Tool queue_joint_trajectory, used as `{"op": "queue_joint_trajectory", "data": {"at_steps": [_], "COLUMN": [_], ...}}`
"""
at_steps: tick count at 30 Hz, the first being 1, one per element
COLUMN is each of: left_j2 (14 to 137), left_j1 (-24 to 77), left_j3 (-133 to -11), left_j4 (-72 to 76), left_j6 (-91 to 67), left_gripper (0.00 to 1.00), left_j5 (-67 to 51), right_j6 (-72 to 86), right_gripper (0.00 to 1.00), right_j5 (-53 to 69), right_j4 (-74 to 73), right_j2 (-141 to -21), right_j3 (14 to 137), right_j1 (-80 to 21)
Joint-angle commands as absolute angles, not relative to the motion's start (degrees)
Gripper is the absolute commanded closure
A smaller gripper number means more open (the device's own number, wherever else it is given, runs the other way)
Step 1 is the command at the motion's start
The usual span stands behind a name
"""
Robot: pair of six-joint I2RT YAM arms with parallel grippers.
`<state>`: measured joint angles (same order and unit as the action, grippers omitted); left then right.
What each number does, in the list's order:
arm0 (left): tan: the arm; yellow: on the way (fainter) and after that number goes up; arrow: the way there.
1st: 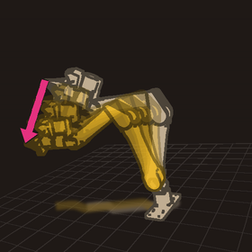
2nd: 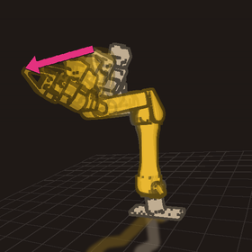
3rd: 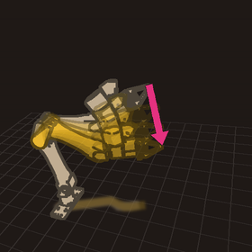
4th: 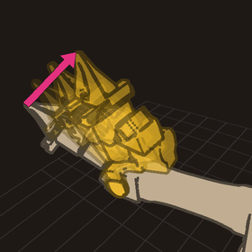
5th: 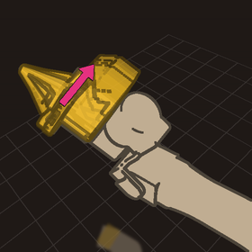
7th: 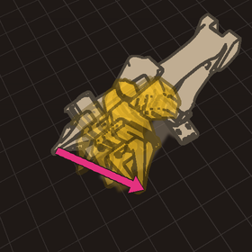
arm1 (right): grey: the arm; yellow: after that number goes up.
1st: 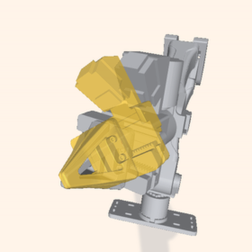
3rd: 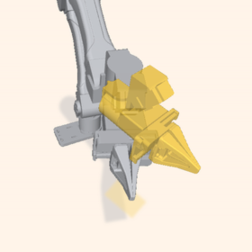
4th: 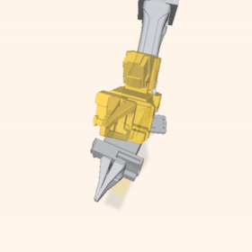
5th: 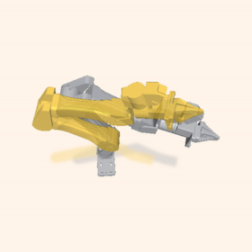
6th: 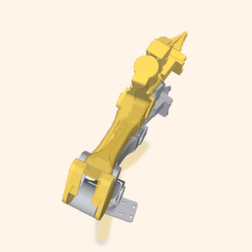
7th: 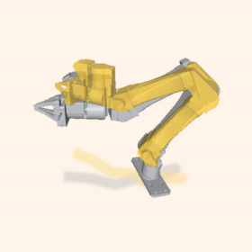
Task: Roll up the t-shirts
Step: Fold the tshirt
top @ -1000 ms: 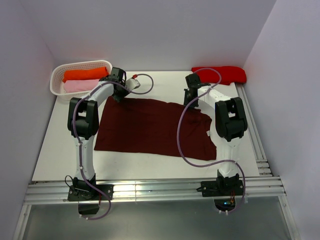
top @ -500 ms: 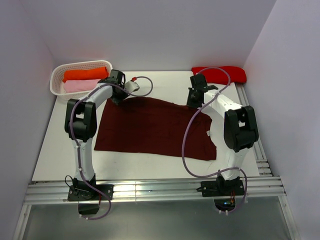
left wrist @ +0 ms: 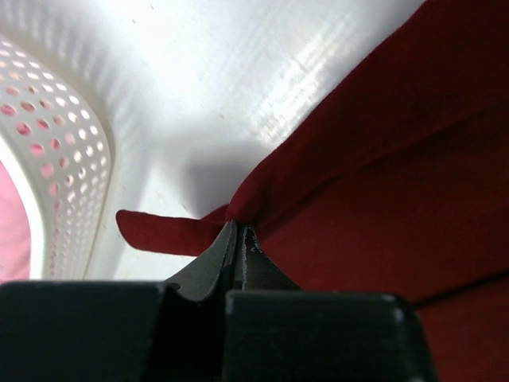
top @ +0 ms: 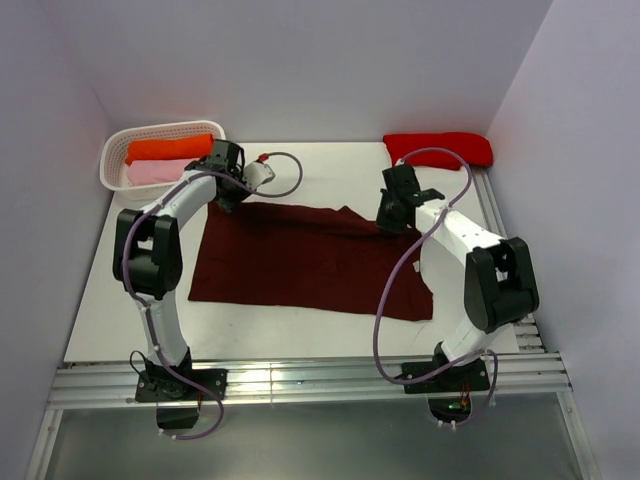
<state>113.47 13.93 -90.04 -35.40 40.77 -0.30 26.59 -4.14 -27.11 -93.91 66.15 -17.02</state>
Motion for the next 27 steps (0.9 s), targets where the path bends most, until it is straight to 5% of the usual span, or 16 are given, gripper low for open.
{"op": "queue_joint_trajectory", "data": {"at_steps": [1, 24, 26, 27], "left_j2": [108.11, 98.52, 98.88, 98.7], "left_j1": [14.24, 15.56, 15.64, 15.56], "left_j3": [-87.37, -68.64, -68.64, -68.47], "left_j4": [-37.18, -37.79, -37.88, -37.71], "left_j6": [39.38, 35.07, 34.89, 34.89], "left_gripper": [1.0, 1.0, 0.94, 0.83], "left_j5": [-0.26, -3.43, -3.08, -2.9], "right_j6": [28.91, 36.21, 36.3, 36.47], "right_gripper": [1.0, 1.0, 0.95, 0.91], "right_j5": [-7.03, -10.55, -10.11, -10.11], "right_j4": [-27.16, -26.72, -26.11, -26.02], "right_j2": [-89.22, -81.74, -82.18, -82.18], "right_j3": [63.56, 48.87, 48.69, 48.52], "right_j1": [-18.45, -22.32, -22.32, -22.41]}}
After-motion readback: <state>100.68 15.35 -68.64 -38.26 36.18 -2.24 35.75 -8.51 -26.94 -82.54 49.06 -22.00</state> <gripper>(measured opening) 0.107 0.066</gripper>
